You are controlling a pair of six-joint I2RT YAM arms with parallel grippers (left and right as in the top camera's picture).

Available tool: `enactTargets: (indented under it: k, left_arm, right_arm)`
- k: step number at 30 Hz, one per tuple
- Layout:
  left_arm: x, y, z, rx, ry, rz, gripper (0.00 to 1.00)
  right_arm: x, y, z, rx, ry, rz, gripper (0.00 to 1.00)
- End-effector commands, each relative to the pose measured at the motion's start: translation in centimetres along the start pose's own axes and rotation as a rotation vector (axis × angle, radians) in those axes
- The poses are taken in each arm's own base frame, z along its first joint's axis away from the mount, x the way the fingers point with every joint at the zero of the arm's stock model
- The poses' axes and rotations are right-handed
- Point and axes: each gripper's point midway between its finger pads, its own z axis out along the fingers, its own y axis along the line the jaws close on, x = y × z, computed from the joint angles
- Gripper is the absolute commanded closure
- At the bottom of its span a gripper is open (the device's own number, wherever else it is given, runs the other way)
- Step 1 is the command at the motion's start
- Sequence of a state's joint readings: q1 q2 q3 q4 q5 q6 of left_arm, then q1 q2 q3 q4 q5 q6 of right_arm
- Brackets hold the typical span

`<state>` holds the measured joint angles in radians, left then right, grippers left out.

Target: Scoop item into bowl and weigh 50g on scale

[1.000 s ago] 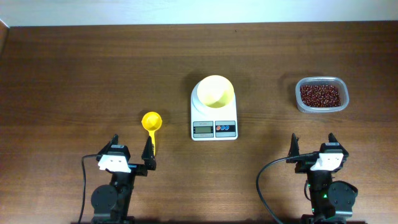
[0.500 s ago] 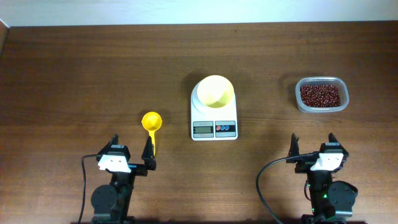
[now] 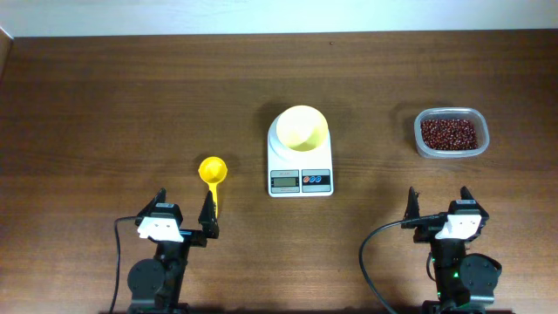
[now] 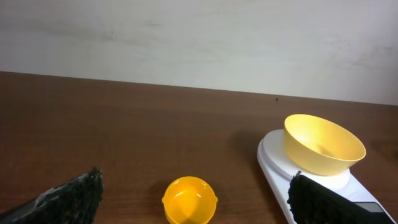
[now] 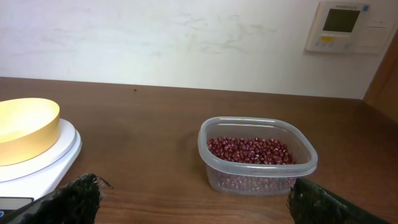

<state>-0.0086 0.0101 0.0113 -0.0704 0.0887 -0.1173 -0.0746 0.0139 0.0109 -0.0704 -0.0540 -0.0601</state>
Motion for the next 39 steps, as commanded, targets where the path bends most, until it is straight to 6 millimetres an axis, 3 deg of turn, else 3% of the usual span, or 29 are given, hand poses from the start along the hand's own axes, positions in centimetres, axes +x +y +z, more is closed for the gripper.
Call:
enactTargets:
  k: [1,20,26,34,39]
  left_arm:
    - [0.1,0.3,0.0,-0.014,0.002,-0.006,0.01]
    - [-0.1,0.2,-0.2,-0.019,0.044,-0.01,0.01]
    - [-1.7,0.1,0.1,-0.028,0.118,-0.011,0.01]
    - [-4.6,0.0,3.3,-0.031,0.252,0.042,0.01]
    - [-6.5,0.3,6.7,-0.043,0.447,0.079,0.01]
  right_arm:
    - [0.1,0.6,0.0,-0.03,-0.003,-0.004,0.01]
    - [0.1,0.6,0.0,-0.03,-0.004,-0.004,0.01]
    - [0.1,0.6,0.0,-0.03,-0.003,-0.004,0.01]
    - [0.1,0.6,0.0,-0.031,-0.003,-0.004,0.01]
    - [0.1,0.6,0.0,-0.03,-0.003,-0.004,0.01]
